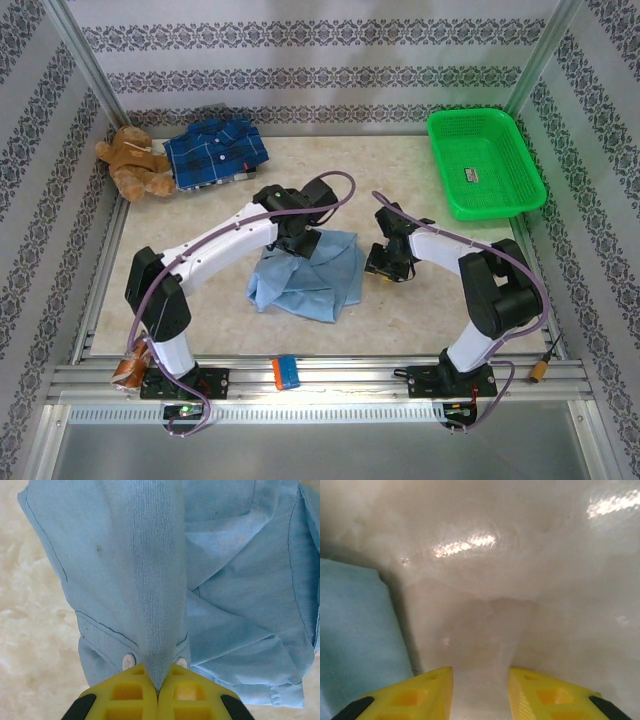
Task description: Fold and stack the long sleeve shirts
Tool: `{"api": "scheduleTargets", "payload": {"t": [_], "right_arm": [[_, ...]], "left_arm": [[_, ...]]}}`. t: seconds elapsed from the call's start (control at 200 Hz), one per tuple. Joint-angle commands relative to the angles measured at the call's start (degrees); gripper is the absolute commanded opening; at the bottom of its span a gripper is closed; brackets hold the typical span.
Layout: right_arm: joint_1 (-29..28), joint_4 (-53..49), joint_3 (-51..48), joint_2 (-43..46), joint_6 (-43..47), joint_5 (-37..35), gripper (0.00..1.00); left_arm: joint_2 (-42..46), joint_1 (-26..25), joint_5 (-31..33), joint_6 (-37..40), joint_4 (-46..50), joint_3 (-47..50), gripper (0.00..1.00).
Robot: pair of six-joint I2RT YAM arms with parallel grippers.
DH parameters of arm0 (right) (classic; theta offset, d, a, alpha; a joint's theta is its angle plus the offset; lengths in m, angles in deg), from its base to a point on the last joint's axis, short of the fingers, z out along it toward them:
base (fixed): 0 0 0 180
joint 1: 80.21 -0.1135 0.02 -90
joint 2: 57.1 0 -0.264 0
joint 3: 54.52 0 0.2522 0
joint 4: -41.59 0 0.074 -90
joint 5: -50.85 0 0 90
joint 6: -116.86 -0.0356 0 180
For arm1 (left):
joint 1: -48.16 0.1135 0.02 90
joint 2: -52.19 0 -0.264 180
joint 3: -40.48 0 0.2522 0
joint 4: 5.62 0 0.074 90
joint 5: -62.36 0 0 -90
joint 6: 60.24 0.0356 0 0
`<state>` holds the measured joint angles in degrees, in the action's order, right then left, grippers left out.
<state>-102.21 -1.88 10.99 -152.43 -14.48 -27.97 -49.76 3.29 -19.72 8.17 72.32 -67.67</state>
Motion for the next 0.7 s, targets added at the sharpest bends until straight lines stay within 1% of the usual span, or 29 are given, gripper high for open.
{"api": "scheduleTargets", "payload": {"t": [0.0,0.275,0.44,0.545,0.695], "right_arm": [[-1.2,4.4,-1.9,-3.6,0.2,2.0,0.35],[-2.4,6.3,-2.5,-5.3,-0.9,2.9,0.31],[-2.4,7.1,-3.5,-5.4,-1.4,3.2,0.29],[-2.4,7.9,-3.8,-5.9,-1.6,3.7,0.27],[-2.5,8.6,-4.3,-6.8,-2.0,3.8,0.27]], "left_arm": [[-1.9,-1.6,1.4,-3.1,3.9,-3.1,0.00],[-10.0,-5.3,1.8,-4.0,8.5,-12.1,0.00],[-12.8,-7.4,2.2,-4.8,10.6,-16.9,0.00],[-14.1,-8.7,1.5,-5.4,10.9,-18.8,0.00],[-15.7,-10.6,0.1,-6.6,10.5,-19.7,0.00]]}}
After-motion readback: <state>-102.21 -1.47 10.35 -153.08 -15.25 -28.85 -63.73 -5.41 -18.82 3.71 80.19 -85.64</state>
